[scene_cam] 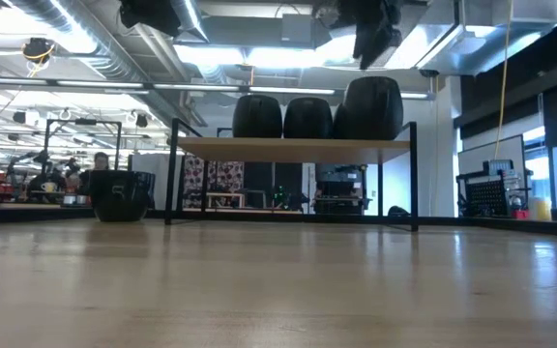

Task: Place coffee mugs
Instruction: Adjust the black cup on the shelf, then put the red cup on the shelf aligned with the other yellow cup

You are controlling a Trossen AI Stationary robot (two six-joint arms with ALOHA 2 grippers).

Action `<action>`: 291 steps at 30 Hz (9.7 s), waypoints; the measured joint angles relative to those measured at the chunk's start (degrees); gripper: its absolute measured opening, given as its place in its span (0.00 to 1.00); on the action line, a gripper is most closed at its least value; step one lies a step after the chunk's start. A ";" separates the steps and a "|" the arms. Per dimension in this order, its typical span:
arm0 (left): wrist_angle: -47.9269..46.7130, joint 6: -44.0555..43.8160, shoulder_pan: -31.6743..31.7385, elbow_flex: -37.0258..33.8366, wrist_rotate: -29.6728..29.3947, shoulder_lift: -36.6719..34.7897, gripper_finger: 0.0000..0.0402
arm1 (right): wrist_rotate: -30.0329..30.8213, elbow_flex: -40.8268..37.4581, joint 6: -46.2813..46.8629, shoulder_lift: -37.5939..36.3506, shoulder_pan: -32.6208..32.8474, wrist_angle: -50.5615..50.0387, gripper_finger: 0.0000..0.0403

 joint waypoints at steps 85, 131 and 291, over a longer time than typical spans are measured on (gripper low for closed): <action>0.07 -0.46 0.01 -0.02 -1.75 -0.02 0.27 | 9.02 -16.37 -16.70 10.63 0.00 62.20 0.48; -11.95 -5.46 1.17 -8.08 13.70 -6.84 0.42 | 18.76 -44.55 23.77 -24.92 34.19 43.52 0.48; -21.59 -19.47 -45.63 5.03 -17.89 2.21 0.27 | 28.13 -6.87 96.28 31.38 52.48 24.03 0.48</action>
